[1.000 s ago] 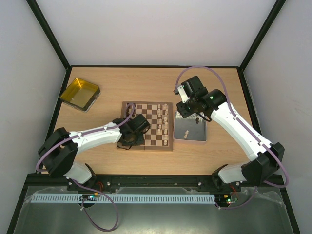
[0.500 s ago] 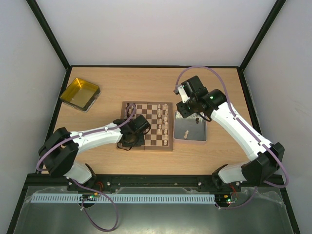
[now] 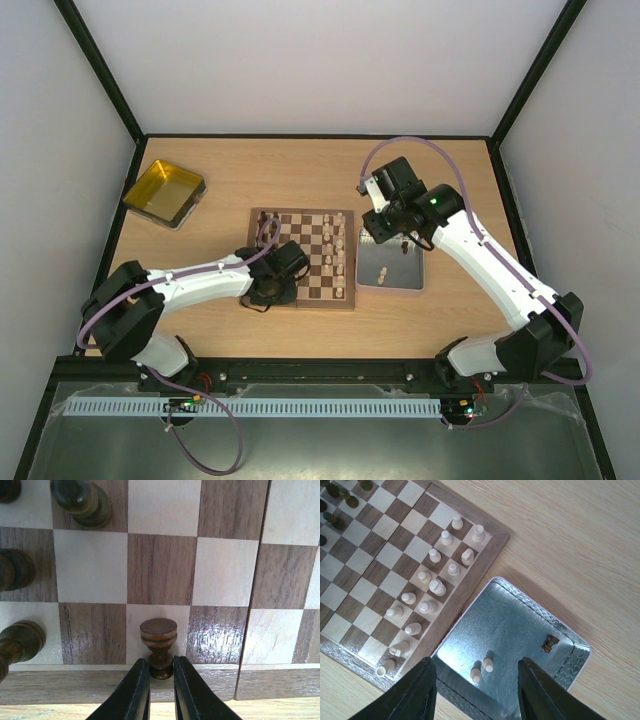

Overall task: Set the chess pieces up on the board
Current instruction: Pick up the chess piece from the chessboard.

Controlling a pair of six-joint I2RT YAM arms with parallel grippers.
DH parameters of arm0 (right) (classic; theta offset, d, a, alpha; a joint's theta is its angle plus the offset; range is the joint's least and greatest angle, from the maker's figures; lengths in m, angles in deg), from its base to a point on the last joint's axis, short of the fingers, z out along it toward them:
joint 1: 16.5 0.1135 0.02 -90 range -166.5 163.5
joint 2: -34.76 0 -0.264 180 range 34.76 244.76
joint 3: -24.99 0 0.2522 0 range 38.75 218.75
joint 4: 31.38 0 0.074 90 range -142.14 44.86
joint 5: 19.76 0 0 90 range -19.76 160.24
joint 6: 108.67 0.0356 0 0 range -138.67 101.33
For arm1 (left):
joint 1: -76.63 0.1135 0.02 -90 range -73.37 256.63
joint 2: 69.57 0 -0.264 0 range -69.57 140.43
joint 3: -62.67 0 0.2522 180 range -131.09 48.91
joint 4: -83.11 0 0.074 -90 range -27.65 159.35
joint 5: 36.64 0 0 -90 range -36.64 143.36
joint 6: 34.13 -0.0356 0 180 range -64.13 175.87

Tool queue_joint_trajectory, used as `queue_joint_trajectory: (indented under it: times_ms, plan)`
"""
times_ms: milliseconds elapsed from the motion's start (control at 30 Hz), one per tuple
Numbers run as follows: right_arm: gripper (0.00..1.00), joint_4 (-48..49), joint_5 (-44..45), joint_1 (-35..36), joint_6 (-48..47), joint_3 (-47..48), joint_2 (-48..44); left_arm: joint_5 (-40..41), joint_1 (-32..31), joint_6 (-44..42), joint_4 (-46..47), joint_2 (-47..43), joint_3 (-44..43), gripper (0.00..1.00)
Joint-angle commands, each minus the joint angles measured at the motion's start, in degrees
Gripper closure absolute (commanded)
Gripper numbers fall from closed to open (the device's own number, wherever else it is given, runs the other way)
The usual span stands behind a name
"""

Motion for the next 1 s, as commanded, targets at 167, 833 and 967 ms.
queue_joint_trajectory:
  times_ms: [167,833,967]
  plan:
    - [0.57,0.64,0.44,-0.43,-0.27,-0.87,-2.01,-0.12,-0.33,0.12,0.06,1.9,0.32,0.87]
    - [0.57,0.82,0.31,-0.52,-0.69,-0.68,-1.43,-1.74,-0.31,-6.91,-13.78,-2.36,-7.99,0.92]
    - [0.57,0.58,0.27,-0.52,-0.73,-0.31,-1.16,-3.34,-0.36,-11.71,-19.75,-2.42,-12.69,0.93]
